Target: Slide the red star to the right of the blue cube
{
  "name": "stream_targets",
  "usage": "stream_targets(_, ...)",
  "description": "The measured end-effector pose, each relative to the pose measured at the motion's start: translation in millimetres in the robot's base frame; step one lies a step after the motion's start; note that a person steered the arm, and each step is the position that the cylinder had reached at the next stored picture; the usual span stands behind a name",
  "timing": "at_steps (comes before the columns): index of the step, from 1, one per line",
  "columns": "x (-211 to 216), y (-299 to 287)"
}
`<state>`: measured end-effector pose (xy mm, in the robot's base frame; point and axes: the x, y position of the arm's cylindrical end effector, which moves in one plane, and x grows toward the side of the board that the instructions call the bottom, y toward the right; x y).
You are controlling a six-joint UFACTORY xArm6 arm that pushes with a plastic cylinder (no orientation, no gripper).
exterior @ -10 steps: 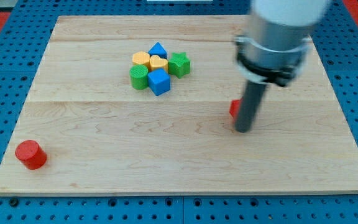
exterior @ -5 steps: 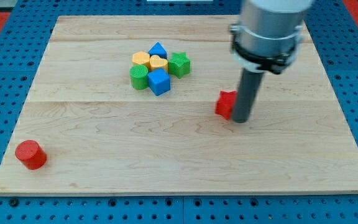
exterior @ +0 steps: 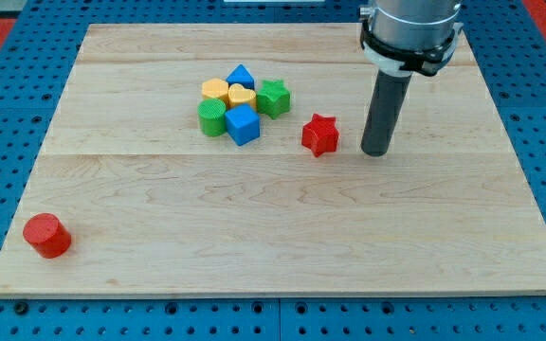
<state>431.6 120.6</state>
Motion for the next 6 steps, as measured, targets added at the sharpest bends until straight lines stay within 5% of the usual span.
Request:
stream_targets(2, -5.4, -75.2)
stream_targets(4, -26.6, -80.5)
stream_targets(6, 94.6, 10.6)
